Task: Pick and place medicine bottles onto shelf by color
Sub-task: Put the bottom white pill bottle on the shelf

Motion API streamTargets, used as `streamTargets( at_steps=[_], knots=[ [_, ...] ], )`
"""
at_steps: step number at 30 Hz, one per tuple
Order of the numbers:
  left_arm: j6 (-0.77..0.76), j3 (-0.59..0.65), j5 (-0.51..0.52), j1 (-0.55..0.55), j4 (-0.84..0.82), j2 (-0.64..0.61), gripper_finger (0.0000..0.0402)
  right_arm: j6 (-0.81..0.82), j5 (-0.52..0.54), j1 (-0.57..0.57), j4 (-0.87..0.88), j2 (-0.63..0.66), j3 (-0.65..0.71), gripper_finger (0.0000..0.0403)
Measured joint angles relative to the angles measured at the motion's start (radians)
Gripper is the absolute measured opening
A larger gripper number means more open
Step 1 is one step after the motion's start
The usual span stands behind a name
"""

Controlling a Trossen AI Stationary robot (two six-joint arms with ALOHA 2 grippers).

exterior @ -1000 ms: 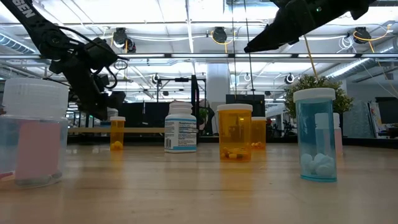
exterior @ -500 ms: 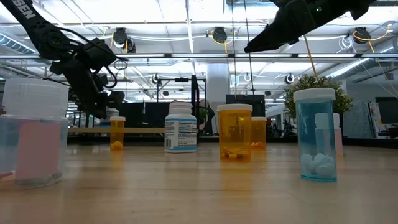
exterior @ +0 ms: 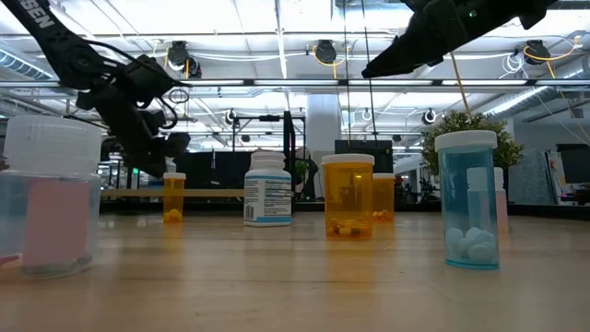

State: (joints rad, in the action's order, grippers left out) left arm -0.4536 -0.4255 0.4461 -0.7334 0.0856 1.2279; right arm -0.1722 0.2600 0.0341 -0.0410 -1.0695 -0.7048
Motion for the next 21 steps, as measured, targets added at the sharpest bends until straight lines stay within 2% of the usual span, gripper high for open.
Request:
streamTargets(
  at_steps=[9,21],
  knots=[
    [0.023,0.000,0.031,-0.006,0.108,0.112,0.0065,0.003,0.000,0.000,0.000,0.000,0.000,0.0349],
    [0.055,0.000,0.061,-0.008,0.108,0.120,0.0065,-0.004,0.000,-0.001,0.000,0.000,0.000,0.0349]
  ],
)
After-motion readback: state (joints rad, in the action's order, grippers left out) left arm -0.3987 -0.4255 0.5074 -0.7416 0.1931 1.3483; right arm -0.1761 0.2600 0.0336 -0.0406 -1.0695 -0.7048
